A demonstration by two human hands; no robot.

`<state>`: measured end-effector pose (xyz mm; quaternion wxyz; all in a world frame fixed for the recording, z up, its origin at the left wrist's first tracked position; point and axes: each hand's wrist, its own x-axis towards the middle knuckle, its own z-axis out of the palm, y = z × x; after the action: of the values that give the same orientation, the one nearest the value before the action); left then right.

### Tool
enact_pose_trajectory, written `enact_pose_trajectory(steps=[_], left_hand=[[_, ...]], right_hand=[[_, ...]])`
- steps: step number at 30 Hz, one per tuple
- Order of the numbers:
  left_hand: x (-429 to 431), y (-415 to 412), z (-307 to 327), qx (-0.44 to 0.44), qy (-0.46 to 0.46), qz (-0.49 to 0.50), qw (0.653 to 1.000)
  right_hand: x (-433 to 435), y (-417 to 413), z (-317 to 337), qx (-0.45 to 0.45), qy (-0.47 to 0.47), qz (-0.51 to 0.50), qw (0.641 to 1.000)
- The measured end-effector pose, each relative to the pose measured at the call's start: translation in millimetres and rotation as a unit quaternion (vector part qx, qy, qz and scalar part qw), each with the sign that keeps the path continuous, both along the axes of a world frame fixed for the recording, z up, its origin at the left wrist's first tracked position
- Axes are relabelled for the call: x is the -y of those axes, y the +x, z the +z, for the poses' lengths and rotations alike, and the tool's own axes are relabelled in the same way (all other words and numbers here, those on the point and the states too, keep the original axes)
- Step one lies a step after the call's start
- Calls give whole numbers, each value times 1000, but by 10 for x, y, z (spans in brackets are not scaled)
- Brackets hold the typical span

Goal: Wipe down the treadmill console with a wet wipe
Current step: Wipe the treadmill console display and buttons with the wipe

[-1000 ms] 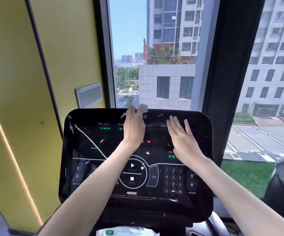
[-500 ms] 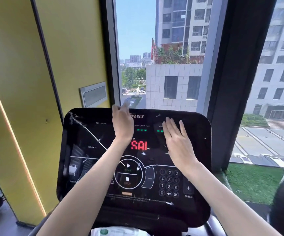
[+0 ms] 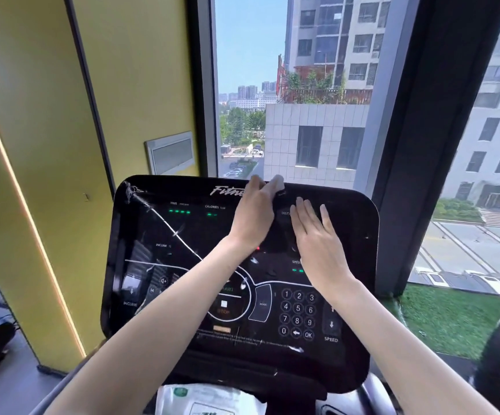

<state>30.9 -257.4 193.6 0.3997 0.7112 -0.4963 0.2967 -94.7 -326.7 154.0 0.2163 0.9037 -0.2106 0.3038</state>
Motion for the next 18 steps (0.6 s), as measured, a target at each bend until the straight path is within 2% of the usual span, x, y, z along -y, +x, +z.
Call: enact_pose_trajectory(steps=[2, 4, 5, 7, 9, 11, 13, 15, 18], left_hand=[[-29, 153, 65, -94, -63, 40, 993], [-55, 171, 88, -182, -144, 89, 969], [-33, 100, 91, -174, -152, 87, 969], [76, -102, 44, -91, -87, 8, 992], [120, -138, -3, -34, -29, -44, 998], [96, -13, 26, -93, -80, -8, 992], [55, 65, 41, -176, -151, 58, 971], [88, -25, 34, -121, -124, 44, 984], [125, -90, -4, 43, -7, -48, 998]], right_hand=[[2, -8, 2, 3, 3, 5, 1000], [-4, -20, 11, 2, 9, 10, 1000], [-6, -25, 15, -2, 10, 11, 1000], [-7, -41, 32, -14, 10, 9, 1000], [-5, -51, 48, -16, 10, 10, 1000], [-2, -53, 45, -3, 19, 24, 1000], [-5, -49, 39, 9, 32, 36, 999], [-4, -38, 42, 8, 37, 39, 999], [-2, -62, 72, -3, 39, 38, 999]])
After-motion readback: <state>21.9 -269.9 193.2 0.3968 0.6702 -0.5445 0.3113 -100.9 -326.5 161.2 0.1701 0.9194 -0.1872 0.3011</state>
